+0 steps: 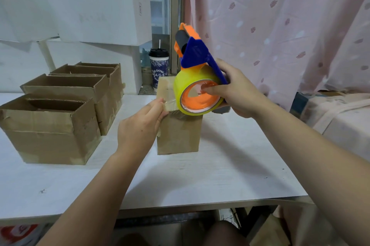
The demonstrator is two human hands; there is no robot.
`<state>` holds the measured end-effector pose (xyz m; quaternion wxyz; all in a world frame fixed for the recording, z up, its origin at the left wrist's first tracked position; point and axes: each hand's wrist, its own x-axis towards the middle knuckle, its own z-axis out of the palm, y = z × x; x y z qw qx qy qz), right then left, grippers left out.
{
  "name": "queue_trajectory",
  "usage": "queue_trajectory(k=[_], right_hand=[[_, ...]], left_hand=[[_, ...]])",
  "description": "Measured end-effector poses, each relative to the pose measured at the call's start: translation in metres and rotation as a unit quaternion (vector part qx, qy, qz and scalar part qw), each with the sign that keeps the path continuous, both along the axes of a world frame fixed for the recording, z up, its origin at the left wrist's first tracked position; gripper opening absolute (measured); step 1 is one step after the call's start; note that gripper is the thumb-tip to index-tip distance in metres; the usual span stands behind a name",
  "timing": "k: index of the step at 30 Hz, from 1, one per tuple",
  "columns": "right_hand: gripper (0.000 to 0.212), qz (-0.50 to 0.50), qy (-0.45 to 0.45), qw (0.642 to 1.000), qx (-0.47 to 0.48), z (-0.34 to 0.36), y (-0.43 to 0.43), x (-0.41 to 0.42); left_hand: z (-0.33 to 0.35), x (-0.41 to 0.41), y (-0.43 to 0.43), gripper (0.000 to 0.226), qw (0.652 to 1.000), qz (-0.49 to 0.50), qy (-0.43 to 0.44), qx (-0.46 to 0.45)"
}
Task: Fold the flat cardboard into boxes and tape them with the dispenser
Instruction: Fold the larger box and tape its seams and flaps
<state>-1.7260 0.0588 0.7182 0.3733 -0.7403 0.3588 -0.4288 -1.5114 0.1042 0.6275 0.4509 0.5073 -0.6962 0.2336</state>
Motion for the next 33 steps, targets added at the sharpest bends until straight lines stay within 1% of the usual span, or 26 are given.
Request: queue_trajectory(k=[2,4,9,11,14,15,17,21,24,26,29,33], right_hand=[[0.074,-0.019,0.039,0.998,-0.036,0.002,-0.001,-0.004],[0.076,-0.027,0.055,0.997,-0.05,0.003,-0.002,-0.006],[0.08,-0.047,0.105,0.988,-0.099,0.01,-0.001,-0.014],[0.076,-0.059,0.131,0.981,-0.132,0.01,0.003,-0.014],[0.06,-0.075,0.195,0.947,-0.245,0.01,0.006,-0.013],[0.056,-0.079,0.206,0.94,-0.259,0.012,0.004,-0.016],[0.054,-0.098,0.217,0.942,-0.237,0.015,-0.001,-0.028],[0.05,-0.115,0.236,0.948,-0.179,0.003,-0.005,-0.05],[0.047,-0.105,0.203,0.963,-0.143,-0.008,-0.007,-0.052],[0.052,-0.096,0.182,0.969,-0.133,-0.01,-0.012,-0.053],[0.06,-0.092,0.164,0.972,-0.141,-0.016,-0.017,-0.055],[0.059,-0.103,0.125,0.977,-0.14,-0.029,-0.025,-0.058]], left_hand=[[-0.002,0.001,-0.001,0.028,1.0,0.008,-0.005,0.005],[-0.003,0.001,-0.002,0.036,1.0,0.022,-0.005,0.008],[-0.004,0.0,-0.001,0.035,1.0,0.023,0.002,0.002],[-0.004,-0.001,0.0,0.034,1.0,0.029,-0.006,-0.001],[-0.003,0.001,0.0,0.034,0.999,0.036,-0.024,0.002],[-0.003,0.002,-0.001,0.03,0.999,0.037,-0.025,0.003],[-0.004,0.004,-0.001,0.024,0.999,0.034,-0.02,0.008],[-0.005,0.003,-0.004,0.034,0.999,0.038,-0.028,0.009],[-0.005,0.002,-0.006,0.033,0.999,0.038,-0.027,0.003],[-0.005,0.002,-0.006,0.033,0.999,0.038,-0.028,-0.003],[-0.002,0.002,-0.008,0.033,0.999,0.025,-0.037,-0.016],[0.001,0.002,-0.009,0.032,0.997,0.01,-0.065,-0.035]])
